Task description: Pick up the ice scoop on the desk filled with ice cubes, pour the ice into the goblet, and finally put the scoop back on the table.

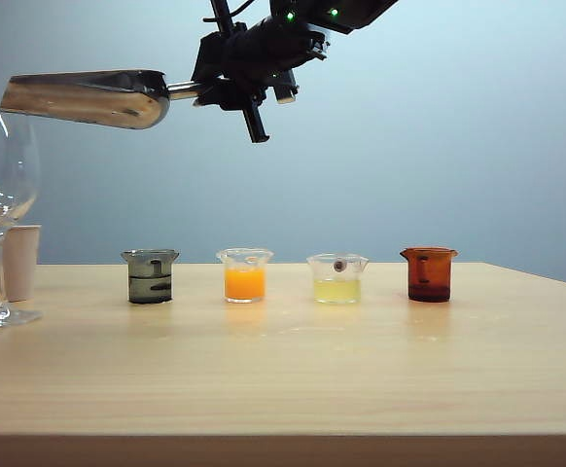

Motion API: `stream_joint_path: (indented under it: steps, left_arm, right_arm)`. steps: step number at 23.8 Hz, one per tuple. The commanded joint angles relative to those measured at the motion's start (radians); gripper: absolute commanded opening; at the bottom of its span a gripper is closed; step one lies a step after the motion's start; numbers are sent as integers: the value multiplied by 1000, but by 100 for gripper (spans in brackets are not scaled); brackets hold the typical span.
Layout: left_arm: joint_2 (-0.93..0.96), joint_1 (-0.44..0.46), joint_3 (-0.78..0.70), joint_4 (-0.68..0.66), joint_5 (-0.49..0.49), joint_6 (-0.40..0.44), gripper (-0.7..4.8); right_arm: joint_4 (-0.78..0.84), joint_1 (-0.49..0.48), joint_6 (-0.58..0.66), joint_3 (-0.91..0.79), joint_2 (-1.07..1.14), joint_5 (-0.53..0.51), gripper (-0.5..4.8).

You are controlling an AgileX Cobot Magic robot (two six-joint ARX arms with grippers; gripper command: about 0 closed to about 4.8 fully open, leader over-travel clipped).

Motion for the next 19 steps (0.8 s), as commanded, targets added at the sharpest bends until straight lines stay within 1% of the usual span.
stream_joint_path:
  steps: [1,6,12,19]
  left_arm:
    - [-1,0,5,10,-3,3,4]
    - [-1,2,5,10,-7,3,4]
    - [-1,1,5,10,-5,3,4]
    - [-1,1,5,10,-4,3,4]
  right_arm:
    - [36,-11,-6,11,-11,-39,-9]
    - [32,-23,-14,12,-14,-68,-9]
    - [40,-24,-16,18,-15,-53,-9]
    - [39,-24,-89,18,-15,-49,-9]
